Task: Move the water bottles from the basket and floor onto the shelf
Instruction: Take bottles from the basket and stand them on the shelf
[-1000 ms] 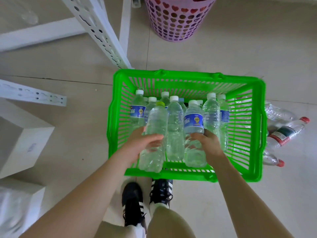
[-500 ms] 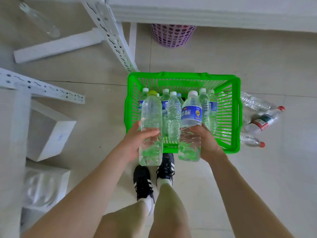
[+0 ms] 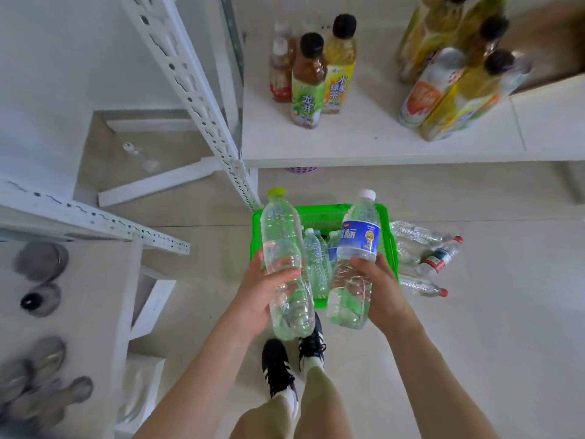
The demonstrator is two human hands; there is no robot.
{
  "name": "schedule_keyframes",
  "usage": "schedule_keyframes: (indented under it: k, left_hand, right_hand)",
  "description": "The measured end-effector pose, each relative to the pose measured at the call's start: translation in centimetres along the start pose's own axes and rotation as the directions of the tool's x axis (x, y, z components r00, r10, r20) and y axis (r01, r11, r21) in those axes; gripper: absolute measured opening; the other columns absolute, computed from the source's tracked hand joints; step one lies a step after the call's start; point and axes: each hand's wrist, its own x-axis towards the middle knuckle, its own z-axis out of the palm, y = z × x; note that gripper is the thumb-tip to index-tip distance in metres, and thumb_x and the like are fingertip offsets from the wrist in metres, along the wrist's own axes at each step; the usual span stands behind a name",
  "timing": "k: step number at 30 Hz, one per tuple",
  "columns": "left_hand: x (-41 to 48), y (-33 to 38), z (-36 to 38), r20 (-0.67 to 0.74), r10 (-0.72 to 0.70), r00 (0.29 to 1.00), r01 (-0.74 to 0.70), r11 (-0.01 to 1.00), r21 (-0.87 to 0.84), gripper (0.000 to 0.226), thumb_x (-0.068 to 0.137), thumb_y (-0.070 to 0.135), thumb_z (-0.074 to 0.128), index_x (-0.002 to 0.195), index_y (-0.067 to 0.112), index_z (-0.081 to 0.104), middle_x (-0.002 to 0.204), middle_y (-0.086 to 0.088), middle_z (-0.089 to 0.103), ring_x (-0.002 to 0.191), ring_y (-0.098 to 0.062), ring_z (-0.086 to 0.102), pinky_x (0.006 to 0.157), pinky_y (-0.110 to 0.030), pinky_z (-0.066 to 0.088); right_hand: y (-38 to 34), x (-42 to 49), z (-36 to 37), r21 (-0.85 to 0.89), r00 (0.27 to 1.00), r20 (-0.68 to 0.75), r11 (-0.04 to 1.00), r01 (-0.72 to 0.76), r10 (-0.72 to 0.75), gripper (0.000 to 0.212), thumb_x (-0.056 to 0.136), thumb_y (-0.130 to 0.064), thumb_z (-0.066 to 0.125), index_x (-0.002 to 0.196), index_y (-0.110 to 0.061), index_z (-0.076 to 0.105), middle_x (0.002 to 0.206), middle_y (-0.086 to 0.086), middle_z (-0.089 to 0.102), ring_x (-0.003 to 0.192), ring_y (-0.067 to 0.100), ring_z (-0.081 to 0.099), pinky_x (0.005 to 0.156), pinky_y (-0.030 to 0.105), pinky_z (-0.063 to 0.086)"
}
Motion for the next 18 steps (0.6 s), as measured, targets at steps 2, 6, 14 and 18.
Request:
schedule_keyframes:
  k: [2, 6, 14, 18]
  left_hand:
    - [-2.0, 2.4, 1.1, 0.003, 0.055, 0.998, -0.055, 0.998, 0.008, 0.073, 0.064, -0.002, 0.080, 0.126, 0.023, 0.052, 0.107, -0.006, 0.069, 0.089, -0.022, 0.072, 0.079, -0.040, 0.057]
    - [-5.5, 6.7, 3.7, 0.048, 0.170, 0.984, -0.172, 0.984, 0.037, 0.075, 0.061, -0.005, 0.081, 0.124, 0.022, 0.050, 0.103, -0.013, 0.069, 0.086, -0.025, 0.071, 0.074, -0.038, 0.059]
    - [-11.6, 12.2, 11.0, 0.058, 0.321, 0.945, -0.322, 0.947, 0.010, 0.074, 0.054, 0.003, 0.086, 0.118, 0.028, 0.055, 0.102, -0.008, 0.073, 0.092, -0.026, 0.071, 0.078, -0.042, 0.059]
    - [-14.5, 14.1, 14.7, 0.050, 0.405, 0.913, -0.405, 0.914, -0.023, 0.073, 0.056, 0.010, 0.085, 0.121, 0.024, 0.054, 0.107, -0.009, 0.073, 0.097, -0.026, 0.072, 0.076, -0.040, 0.057]
  right_hand:
    - [-2.4, -2.1, 1.3, 0.008, 0.999, 0.017, 0.999, 0.040, -0.041, 0.057, 0.058, -0.013, 0.080, 0.109, -0.012, 0.057, 0.085, 0.007, 0.069, 0.073, 0.024, 0.066, 0.069, 0.039, 0.054]
    - [-7.4, -5.6, 3.2, 0.010, 0.995, 0.041, 0.996, 0.091, -0.091, 0.058, 0.058, -0.016, 0.079, 0.111, -0.011, 0.055, 0.086, 0.010, 0.066, 0.074, 0.026, 0.063, 0.076, 0.043, 0.049]
    - [-18.3, -10.8, 5.1, -0.083, 0.968, 0.169, 0.976, 0.201, -0.185, 0.062, 0.050, -0.018, 0.086, 0.106, -0.018, 0.058, 0.082, 0.006, 0.071, 0.070, 0.023, 0.068, 0.074, 0.042, 0.049]
    - [-23.6, -13.4, 4.8, -0.100, 0.937, 0.279, 0.964, 0.247, -0.211, 0.066, 0.051, -0.014, 0.085, 0.111, -0.018, 0.057, 0.085, 0.007, 0.072, 0.072, 0.023, 0.070, 0.062, 0.035, 0.056]
